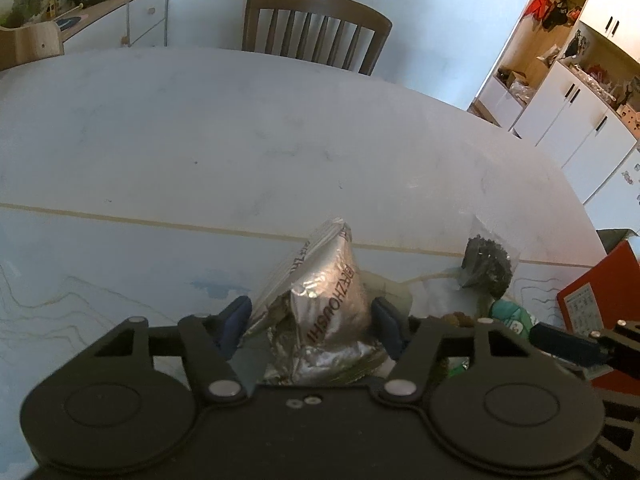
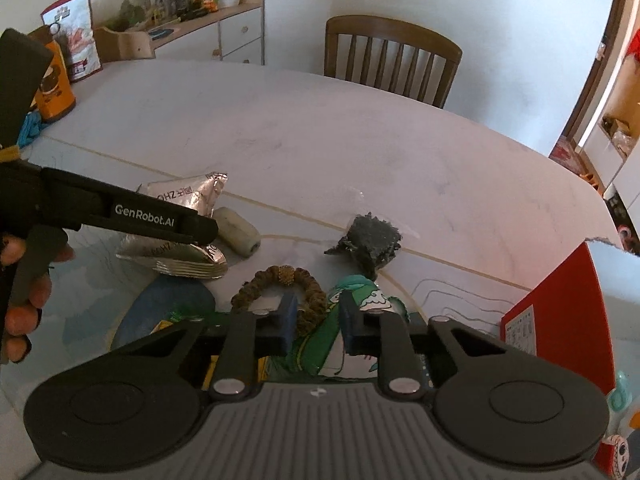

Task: Organize objects
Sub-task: 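Grasp the silver foil bag with the left tool while the right tool grasps the brown bead string, then carry the foil bag and bead string over the red box with both tools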

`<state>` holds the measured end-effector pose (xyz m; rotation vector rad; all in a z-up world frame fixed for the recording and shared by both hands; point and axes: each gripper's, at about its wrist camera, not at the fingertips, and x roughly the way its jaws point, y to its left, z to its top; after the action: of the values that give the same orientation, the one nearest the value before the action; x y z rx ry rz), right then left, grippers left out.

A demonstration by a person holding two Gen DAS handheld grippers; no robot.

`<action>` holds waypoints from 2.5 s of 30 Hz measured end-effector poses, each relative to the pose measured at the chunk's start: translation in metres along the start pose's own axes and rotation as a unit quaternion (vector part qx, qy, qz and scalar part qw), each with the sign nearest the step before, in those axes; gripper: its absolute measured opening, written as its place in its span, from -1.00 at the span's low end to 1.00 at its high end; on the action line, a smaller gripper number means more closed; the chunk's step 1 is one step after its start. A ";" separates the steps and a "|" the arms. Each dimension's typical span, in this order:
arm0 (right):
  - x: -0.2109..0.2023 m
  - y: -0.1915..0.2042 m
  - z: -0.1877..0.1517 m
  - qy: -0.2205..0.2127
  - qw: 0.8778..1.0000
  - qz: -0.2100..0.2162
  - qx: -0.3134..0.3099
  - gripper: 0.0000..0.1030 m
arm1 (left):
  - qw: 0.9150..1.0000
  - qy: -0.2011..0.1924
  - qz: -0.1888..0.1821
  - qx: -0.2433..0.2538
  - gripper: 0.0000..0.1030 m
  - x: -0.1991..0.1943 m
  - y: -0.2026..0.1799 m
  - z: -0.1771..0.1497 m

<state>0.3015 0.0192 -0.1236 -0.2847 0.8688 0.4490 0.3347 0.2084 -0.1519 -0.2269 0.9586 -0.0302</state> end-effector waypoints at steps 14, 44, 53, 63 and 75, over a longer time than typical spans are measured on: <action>-0.030 -0.006 0.011 -0.039 0.998 0.024 0.031 -0.89 | 1.000 -0.020 0.001 0.015 0.14 -0.038 0.003 -0.005; -0.028 -0.014 0.005 -0.008 0.996 0.040 0.075 -0.59 | 0.999 -0.015 -0.043 0.021 0.14 -0.075 -0.004 -0.025; 0.001 -0.004 0.008 0.028 0.997 0.015 0.070 -0.58 | 0.999 -0.002 -0.048 0.012 0.14 -0.059 0.007 -0.024; 0.012 0.006 0.010 0.040 0.998 -0.010 0.045 -0.59 | 0.999 0.005 -0.049 0.004 0.14 -0.050 0.014 -0.026; -0.010 -0.002 0.013 0.000 0.998 -0.018 0.067 -0.89 | 0.999 -0.001 -0.050 0.009 0.14 -0.056 0.012 -0.023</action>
<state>0.3054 0.0200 -0.1076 -0.1762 0.8891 0.3552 0.2822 0.2233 -0.1219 -0.2580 0.9433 -0.1301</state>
